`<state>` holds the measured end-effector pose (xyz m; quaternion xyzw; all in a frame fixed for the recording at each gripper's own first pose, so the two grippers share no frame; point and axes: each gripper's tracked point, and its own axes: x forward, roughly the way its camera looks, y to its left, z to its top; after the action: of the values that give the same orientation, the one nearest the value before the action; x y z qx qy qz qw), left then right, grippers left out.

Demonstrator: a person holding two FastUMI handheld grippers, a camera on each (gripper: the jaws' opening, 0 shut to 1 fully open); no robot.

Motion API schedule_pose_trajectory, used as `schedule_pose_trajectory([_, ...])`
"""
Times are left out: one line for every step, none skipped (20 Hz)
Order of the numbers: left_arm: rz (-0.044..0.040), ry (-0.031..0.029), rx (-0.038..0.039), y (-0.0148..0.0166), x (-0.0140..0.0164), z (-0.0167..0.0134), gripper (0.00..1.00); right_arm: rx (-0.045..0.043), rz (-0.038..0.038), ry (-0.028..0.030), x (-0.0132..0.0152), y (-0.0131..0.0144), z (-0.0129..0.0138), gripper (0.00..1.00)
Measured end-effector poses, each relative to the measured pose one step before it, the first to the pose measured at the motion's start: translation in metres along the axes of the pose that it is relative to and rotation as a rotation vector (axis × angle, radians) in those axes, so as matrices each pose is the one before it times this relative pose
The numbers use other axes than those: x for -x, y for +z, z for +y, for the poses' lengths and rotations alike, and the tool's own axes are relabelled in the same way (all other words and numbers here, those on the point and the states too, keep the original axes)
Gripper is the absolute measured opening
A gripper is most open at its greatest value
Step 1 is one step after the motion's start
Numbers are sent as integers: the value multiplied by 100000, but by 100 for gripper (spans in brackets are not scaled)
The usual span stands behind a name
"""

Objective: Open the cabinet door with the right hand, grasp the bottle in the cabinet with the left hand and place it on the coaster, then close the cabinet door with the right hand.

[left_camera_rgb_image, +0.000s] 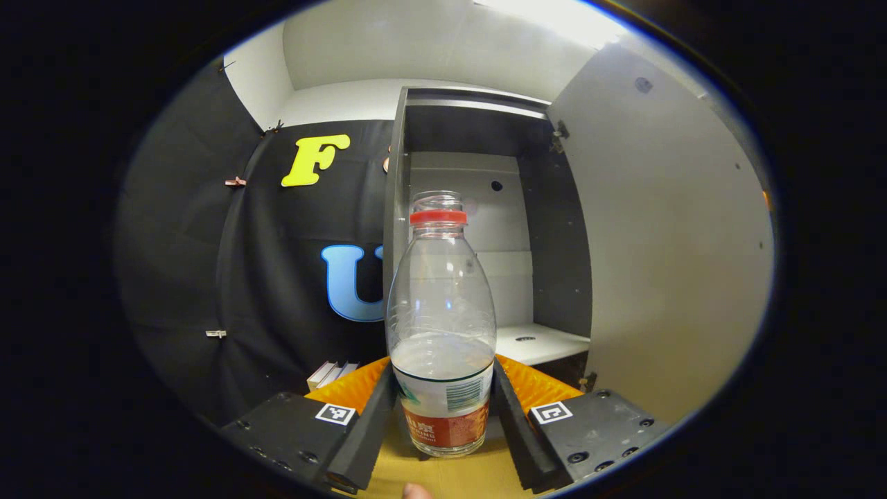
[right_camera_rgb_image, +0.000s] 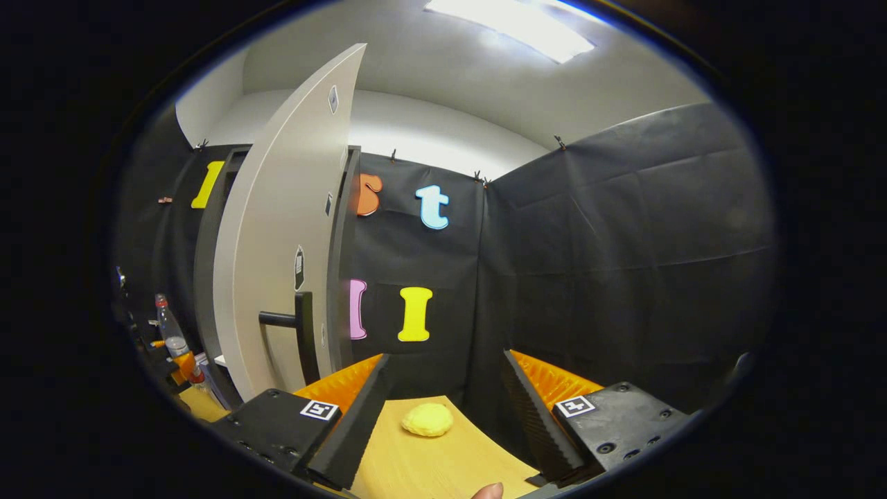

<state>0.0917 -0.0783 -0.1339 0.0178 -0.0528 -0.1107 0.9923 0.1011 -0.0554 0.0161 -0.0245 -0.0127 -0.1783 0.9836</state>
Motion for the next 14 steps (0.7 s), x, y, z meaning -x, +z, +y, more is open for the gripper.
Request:
schedule_pose_trajectory([309,-1008,-338,-920,879,-61,77,313,-18,-1062,41,19,-176,97])
schedule_pose_trajectory([1033,-159,-316,-1164,789,150,77,165,38,-509,-8,26,-145,94])
schedule_pose_trajectory([1427,847,-101,-1159,874,244,77,-500,118,264,130,7,87,94])
schedule_pose_trajectory([1366,319,265,-1267,815,76,77,-785,160,279,72,-33,156,98])
schedule_pose_trajectory([1215,-36,877,-1324,925,54,77,-866,122,199,71,-32,114,97])
schedule_pose_trajectory([987,-764,1492,-1291,861,-69,77,-890,6,-210,77,1,52,98])
schedule_pose_trajectory([954,-802,910,-1474,822,-58,77,-1125,-130,354,162,28,174,98])
schedule_pose_trajectory([718,-732,316,-1256,722,79,78,-1219,-361,741,-29,38,299,98])
schedule_pose_trajectory([332,-411,-487,-1319,551,153,78,-1437,25,1191,-129,36,374,97])
schedule_pose_trajectory([836,78,-950,-1334,588,341,77,-1268,425,2218,-134,-18,588,98])
schedule_pose_trajectory([1256,166,-177,-1636,280,358,77,-318,243,1651,77,-39,277,97])
schedule_pose_trajectory([1660,357,731,-1360,282,315,77,191,606,1490,-31,-41,232,98])
schedule_pose_trajectory([1461,774,559,-1466,227,329,77,-86,230,652,220,117,-84,97])
schedule_pose_trajectory([905,1025,308,-1209,224,472,78,-1041,417,63,36,-29,9,97])
